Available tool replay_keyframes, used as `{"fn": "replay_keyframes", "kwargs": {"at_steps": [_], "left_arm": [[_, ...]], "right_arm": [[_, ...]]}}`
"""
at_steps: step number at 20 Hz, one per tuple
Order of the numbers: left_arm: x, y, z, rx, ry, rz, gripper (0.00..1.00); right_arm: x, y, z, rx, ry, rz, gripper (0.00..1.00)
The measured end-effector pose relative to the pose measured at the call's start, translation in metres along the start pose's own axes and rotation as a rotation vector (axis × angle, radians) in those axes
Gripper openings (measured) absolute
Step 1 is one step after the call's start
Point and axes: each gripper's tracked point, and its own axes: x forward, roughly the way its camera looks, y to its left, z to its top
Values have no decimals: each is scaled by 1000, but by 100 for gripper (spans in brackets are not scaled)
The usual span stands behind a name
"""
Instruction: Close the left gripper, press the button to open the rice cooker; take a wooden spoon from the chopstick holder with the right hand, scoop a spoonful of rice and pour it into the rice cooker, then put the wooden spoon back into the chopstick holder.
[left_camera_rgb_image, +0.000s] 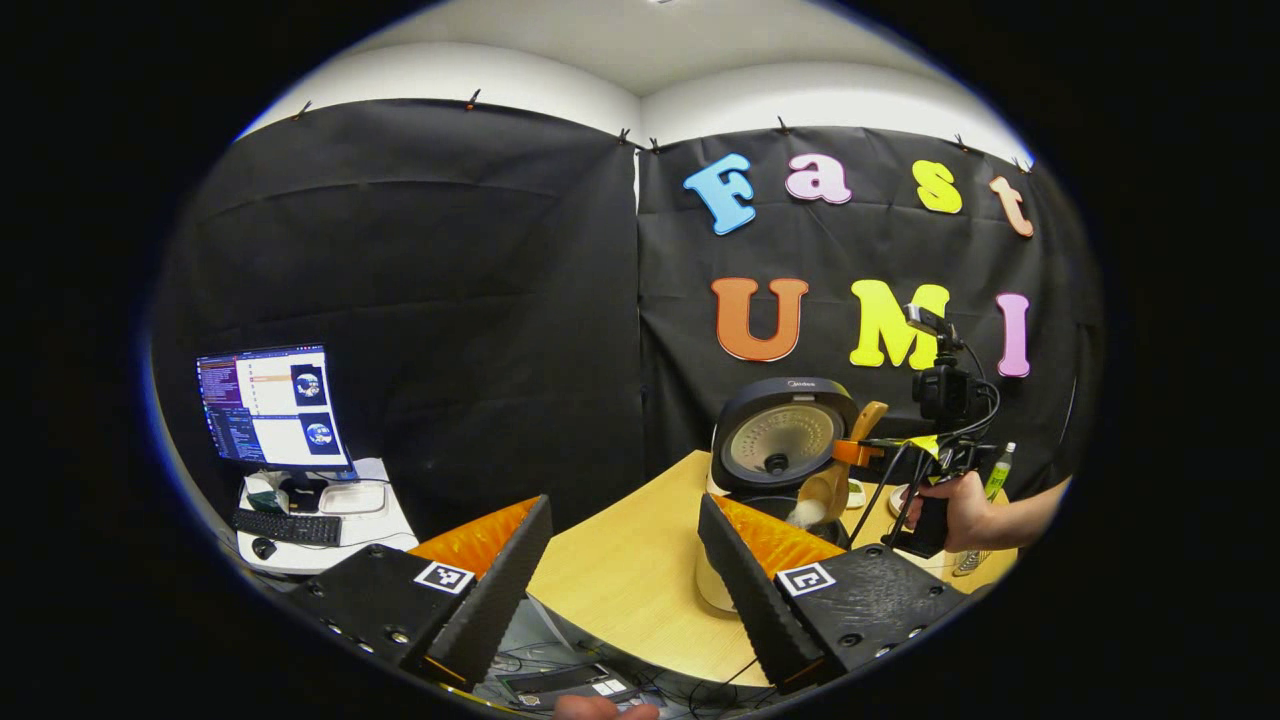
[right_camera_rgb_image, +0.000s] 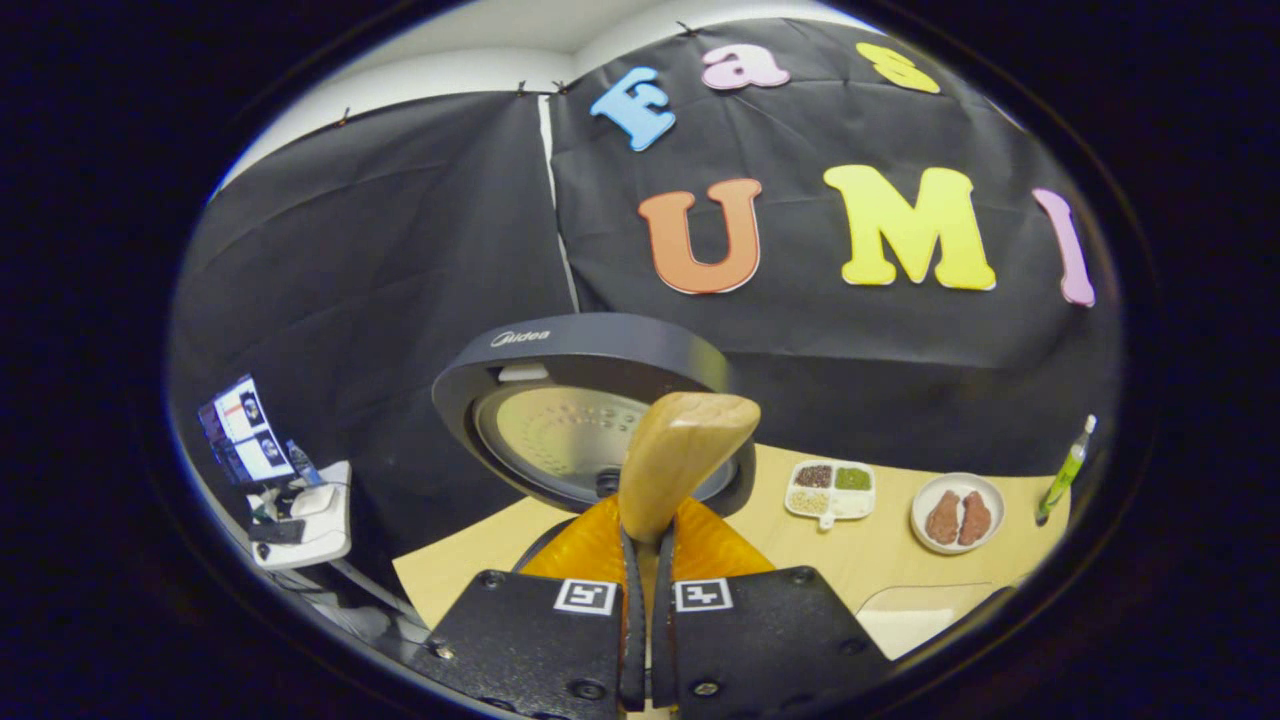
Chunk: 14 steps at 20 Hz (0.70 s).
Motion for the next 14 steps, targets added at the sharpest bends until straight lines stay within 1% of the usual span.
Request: {"fn": "replay_keyframes", "kwargs": {"at_steps": [2,5,8,9,11,14], "left_arm": [[-1,-1,0,-4,0,-6,94],[0,-4,-4,-21,7,-22,94],[-1,-3,-6,-21,7,-32,95],[0,-3,-8,-22,8,-36,95],[1,-4,-15,-36,21,-48,95],[2,-5,-16,-40,25,-60,95]], "right_arm": [[0,9,-5,-101,-3,10,8],[-1,26,-9,-215,-14,29,8],[-3,35,-8,-373,-40,18,8],[-3,40,-11,-418,-38,26,8],[-1,53,-17,-470,-31,52,8],[-6,56,-12,-481,-46,57,8]]}}
